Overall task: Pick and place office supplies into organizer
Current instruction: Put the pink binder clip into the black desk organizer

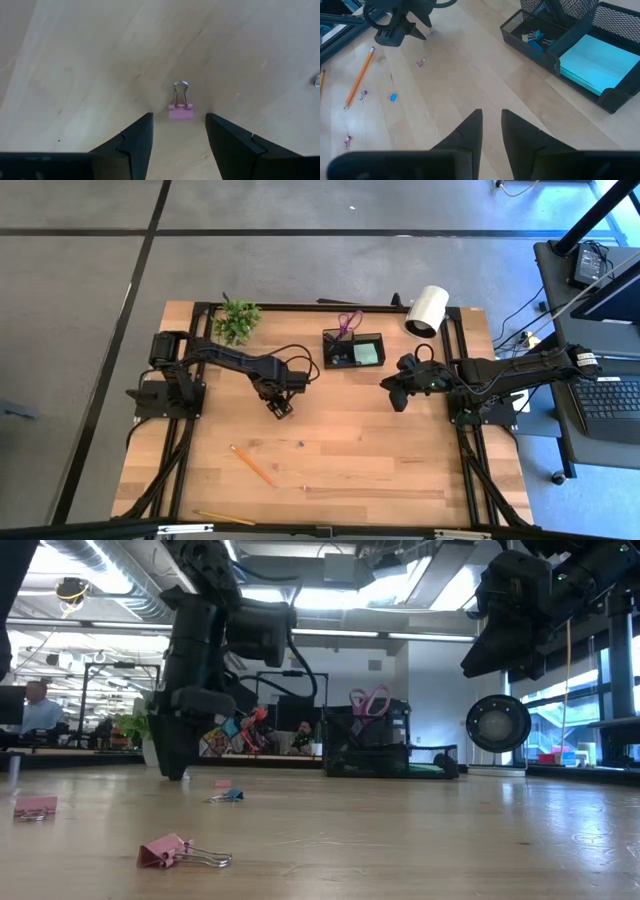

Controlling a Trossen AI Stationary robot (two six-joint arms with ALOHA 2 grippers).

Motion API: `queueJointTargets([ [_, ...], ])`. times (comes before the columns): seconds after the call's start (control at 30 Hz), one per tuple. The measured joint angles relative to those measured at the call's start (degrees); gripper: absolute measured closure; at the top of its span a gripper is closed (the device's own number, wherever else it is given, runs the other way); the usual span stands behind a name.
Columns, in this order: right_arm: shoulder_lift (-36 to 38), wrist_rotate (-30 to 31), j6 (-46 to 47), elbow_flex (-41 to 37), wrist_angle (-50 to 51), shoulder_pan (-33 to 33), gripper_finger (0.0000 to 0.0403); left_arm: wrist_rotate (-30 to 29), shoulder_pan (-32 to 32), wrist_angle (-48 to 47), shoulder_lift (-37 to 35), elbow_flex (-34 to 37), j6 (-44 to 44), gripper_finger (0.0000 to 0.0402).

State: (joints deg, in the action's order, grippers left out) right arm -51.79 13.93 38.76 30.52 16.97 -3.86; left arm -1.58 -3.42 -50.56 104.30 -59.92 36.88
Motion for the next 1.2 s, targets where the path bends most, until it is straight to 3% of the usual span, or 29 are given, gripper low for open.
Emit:
queueJointTargets([
  [0.47,0.0,0.0,-0.15,0.0,0.16,-0.01,0.0327,-0.83,0.04,0.95,0.32,0.17,1.01,0.0224],
  [0.73,0.0,0.0,-0.24,0.0,0.13,-0.02,0.0327,0.92,-1.45,1.96,0.38,0.24,-5.02,0.0255],
  [1.2,0.0,0.0,-1.54,0.0,0.13,-0.01,0.0327,0.03,-2.49,2.34,0.38,0.24,-7.06,0.0279],
])
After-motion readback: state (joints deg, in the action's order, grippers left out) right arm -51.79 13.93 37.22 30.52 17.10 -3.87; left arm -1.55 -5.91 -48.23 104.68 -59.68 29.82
